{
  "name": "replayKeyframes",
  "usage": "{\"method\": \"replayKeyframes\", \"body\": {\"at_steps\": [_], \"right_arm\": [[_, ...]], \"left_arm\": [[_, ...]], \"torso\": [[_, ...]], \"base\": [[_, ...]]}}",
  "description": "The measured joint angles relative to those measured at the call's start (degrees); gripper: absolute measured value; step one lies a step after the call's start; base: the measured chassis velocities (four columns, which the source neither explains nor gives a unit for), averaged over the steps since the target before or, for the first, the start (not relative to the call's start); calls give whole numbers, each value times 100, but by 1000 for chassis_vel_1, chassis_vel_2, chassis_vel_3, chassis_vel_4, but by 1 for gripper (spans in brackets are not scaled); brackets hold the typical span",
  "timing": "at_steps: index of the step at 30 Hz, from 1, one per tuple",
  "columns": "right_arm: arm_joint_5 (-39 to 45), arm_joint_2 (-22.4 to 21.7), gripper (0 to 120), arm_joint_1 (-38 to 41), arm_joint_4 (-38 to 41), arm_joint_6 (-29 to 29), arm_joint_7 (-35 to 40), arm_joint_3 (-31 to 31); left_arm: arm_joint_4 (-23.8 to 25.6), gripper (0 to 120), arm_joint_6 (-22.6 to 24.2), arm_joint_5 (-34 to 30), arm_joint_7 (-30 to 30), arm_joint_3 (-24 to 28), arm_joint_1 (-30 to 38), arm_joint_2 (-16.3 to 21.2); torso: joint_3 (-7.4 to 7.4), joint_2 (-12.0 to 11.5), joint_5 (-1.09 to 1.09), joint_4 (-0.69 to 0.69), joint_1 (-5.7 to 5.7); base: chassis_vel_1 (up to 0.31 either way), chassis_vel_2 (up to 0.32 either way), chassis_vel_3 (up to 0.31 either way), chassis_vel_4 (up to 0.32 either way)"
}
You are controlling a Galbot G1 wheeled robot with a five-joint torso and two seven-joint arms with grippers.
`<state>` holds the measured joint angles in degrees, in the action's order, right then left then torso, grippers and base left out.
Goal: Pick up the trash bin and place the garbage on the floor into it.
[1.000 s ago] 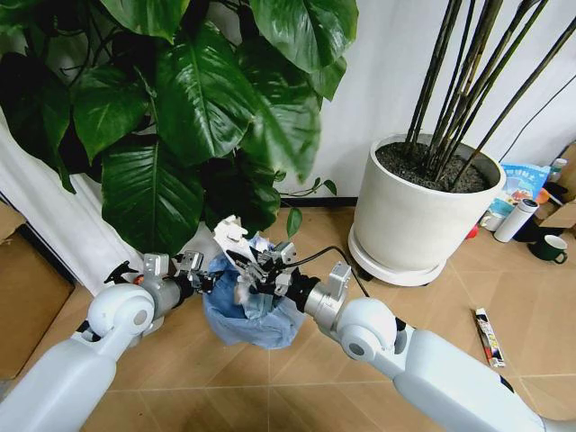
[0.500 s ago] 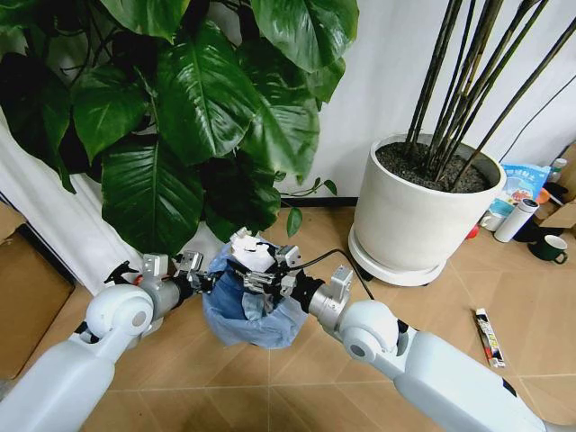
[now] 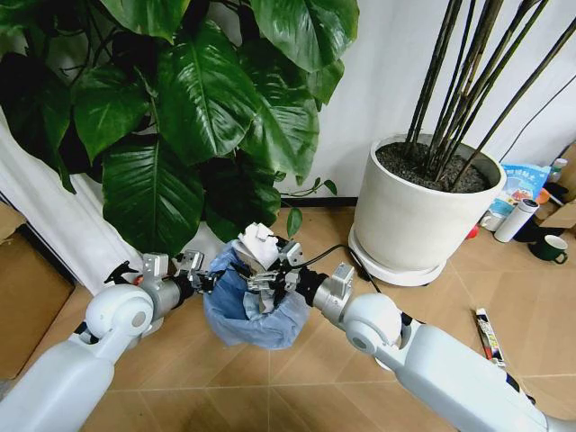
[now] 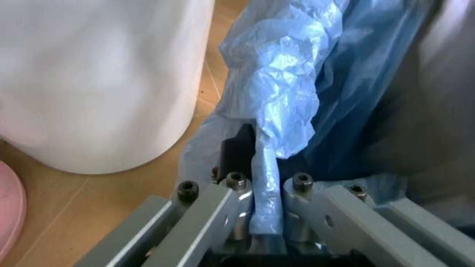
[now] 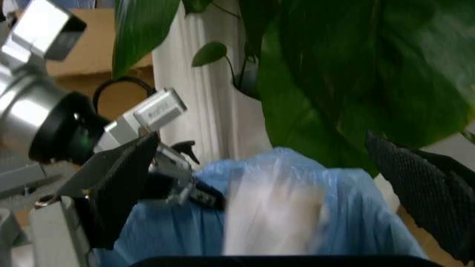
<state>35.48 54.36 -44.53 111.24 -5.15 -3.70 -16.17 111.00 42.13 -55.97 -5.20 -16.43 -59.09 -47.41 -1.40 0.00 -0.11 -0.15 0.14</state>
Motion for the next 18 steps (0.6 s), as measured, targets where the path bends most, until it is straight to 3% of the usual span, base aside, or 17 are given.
{"method": "replayKeyframes", "body": {"at_steps": [18], "right_arm": [[170, -63, 100, -204, 231, -65, 401, 486]], "left_arm": [[65, 0, 0, 80, -21, -84, -156, -17]], "torso": [[0, 0, 0, 1, 0]], "base": [[0, 0, 0, 0]]}}
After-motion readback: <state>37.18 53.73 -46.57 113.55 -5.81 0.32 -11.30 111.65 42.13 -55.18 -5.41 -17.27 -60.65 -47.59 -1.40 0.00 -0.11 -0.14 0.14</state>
